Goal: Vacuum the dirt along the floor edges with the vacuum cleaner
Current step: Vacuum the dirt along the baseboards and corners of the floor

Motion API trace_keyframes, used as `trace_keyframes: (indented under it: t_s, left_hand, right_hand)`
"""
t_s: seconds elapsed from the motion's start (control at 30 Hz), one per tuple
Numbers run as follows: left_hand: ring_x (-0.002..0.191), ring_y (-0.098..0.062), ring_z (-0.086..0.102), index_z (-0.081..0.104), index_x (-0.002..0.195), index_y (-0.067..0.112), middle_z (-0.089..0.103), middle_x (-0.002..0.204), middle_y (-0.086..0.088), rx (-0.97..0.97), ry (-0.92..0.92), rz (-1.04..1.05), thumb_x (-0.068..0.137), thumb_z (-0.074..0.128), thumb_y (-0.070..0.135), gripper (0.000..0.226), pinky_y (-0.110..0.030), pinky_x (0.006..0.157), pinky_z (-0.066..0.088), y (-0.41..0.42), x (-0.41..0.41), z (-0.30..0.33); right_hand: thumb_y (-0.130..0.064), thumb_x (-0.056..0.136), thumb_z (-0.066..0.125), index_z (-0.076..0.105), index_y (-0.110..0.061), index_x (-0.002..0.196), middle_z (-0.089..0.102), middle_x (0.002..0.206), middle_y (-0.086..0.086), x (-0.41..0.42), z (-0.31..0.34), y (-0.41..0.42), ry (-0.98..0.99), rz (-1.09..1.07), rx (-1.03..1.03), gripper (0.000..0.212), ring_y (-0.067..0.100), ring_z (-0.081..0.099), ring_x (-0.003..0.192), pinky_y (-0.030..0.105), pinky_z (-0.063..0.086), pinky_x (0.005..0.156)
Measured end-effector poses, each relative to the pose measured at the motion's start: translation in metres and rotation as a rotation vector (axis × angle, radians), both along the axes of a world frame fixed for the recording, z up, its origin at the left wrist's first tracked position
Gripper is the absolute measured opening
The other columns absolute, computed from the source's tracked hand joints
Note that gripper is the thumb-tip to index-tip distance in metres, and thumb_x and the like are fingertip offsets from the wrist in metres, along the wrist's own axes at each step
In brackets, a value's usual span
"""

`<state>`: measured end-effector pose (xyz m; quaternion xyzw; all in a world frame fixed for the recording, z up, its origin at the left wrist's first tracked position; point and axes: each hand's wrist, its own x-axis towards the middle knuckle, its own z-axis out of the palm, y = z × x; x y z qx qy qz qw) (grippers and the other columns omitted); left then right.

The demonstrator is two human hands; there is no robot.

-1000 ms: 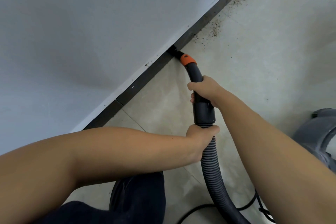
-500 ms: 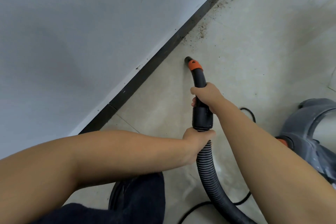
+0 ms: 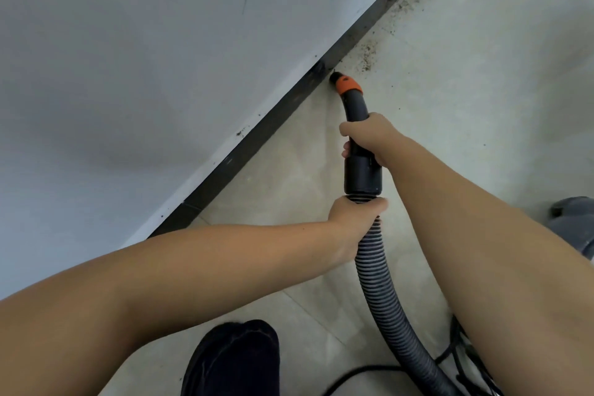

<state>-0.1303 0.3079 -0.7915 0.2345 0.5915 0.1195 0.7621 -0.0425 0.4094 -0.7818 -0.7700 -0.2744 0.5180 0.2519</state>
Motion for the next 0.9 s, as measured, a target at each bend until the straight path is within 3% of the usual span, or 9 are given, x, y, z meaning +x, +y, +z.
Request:
trace_keyframes:
  t_s: [0.27, 0.47, 0.63, 0.73, 0.9]
  left_hand:
    - [0.075, -0.024, 0.056, 0.057, 0.096, 0.008, 0.059, 0.084, -0.009, -0.005, 0.014, -0.036, 0.085, 0.066, 0.016, 0.017, -0.037, 0.08, 0.051, 0.0, 0.003, -0.003]
    - [0.078, -0.026, 0.055, 0.057, 0.09, 0.008, 0.057, 0.086, -0.011, -0.027, 0.034, -0.108, 0.083, 0.064, 0.014, 0.012, -0.036, 0.075, 0.048, -0.023, 0.011, -0.008]
    - [0.076, -0.026, 0.055, 0.057, 0.093, 0.007, 0.057, 0.082, -0.011, 0.011, -0.007, -0.14, 0.084, 0.066, 0.013, 0.014, -0.037, 0.077, 0.049, -0.005, 0.018, -0.007]
    - [0.067, -0.023, 0.053, 0.057, 0.092, 0.007, 0.054, 0.075, -0.008, -0.01, -0.035, -0.114, 0.085, 0.066, 0.01, 0.013, -0.035, 0.072, 0.047, 0.006, 0.017, -0.005]
    - [0.06, -0.02, 0.052, 0.055, 0.094, 0.007, 0.053, 0.074, -0.008, -0.01, -0.081, -0.051, 0.085, 0.066, 0.009, 0.014, -0.03, 0.064, 0.049, 0.026, 0.012, -0.001]
  right_hand:
    - [-0.011, 0.084, 0.059, 0.045, -0.008, 0.109, 0.061, 0.064, 0.008, 0.005, -0.001, -0.002, 0.006, 0.008, -0.005, 0.028, 0.014, 0.061, 0.041, 0.026, 0.053, 0.051]
    - [-0.01, 0.085, 0.059, 0.046, -0.009, 0.105, 0.059, 0.065, 0.009, 0.019, -0.007, -0.033, 0.031, -0.095, -0.001, 0.024, 0.014, 0.059, 0.039, 0.022, 0.05, 0.041]
    - [-0.009, 0.085, 0.058, 0.046, -0.009, 0.099, 0.058, 0.068, 0.009, 0.035, -0.009, -0.022, 0.014, -0.218, 0.018, 0.019, 0.015, 0.059, 0.043, 0.022, 0.05, 0.043]
    - [-0.009, 0.084, 0.058, 0.045, -0.007, 0.108, 0.059, 0.068, 0.009, 0.034, -0.008, -0.009, -0.008, -0.178, 0.004, 0.027, 0.018, 0.061, 0.047, 0.027, 0.053, 0.053]
    - [-0.009, 0.083, 0.058, 0.044, -0.008, 0.105, 0.06, 0.065, 0.008, 0.022, 0.002, 0.017, -0.021, -0.064, -0.021, 0.026, 0.015, 0.061, 0.039, 0.027, 0.053, 0.053]
